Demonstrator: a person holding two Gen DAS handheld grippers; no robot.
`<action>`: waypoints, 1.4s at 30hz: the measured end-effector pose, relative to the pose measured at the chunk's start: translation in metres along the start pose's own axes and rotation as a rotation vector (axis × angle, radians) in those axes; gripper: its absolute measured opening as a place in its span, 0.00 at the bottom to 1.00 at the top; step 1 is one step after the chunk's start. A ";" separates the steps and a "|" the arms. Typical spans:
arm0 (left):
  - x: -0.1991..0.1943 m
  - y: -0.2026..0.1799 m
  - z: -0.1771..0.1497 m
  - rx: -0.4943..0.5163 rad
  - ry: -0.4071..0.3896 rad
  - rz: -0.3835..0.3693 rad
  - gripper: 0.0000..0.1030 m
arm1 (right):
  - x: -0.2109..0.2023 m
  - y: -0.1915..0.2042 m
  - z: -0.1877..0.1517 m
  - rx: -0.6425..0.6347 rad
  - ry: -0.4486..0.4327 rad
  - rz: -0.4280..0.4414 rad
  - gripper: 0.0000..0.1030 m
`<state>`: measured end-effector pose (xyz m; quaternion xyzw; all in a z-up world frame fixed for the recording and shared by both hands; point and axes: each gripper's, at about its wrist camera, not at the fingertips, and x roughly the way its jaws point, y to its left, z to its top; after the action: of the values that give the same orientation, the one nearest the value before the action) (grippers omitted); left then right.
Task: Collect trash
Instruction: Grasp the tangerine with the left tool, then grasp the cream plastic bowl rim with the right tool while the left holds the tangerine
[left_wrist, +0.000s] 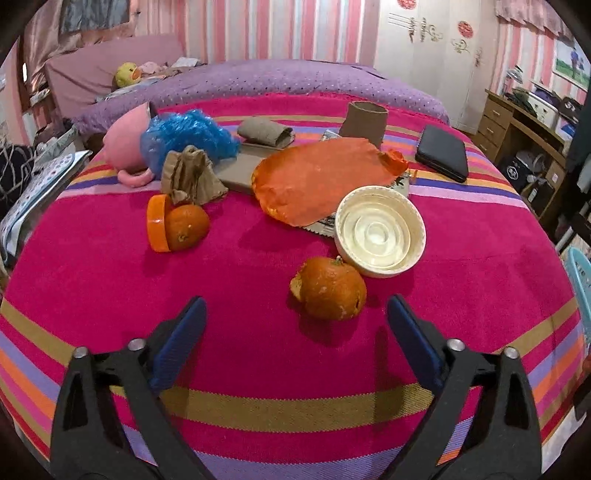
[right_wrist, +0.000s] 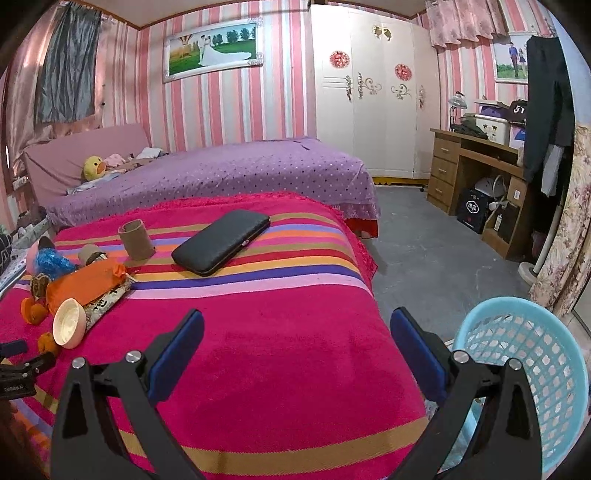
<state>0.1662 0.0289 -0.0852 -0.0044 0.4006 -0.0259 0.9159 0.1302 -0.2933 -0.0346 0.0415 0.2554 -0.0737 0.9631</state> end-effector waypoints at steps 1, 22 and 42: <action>0.002 -0.002 0.000 0.017 0.003 -0.004 0.75 | 0.002 0.002 0.000 -0.001 0.003 0.005 0.95; -0.030 0.071 0.010 -0.017 -0.114 0.071 0.27 | 0.011 0.151 -0.014 -0.092 0.065 0.224 0.95; -0.036 0.106 0.022 -0.100 -0.140 0.103 0.27 | 0.028 0.222 -0.023 -0.266 0.178 0.326 0.59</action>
<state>0.1630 0.1362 -0.0467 -0.0314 0.3362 0.0415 0.9404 0.1792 -0.0747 -0.0589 -0.0389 0.3369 0.1209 0.9329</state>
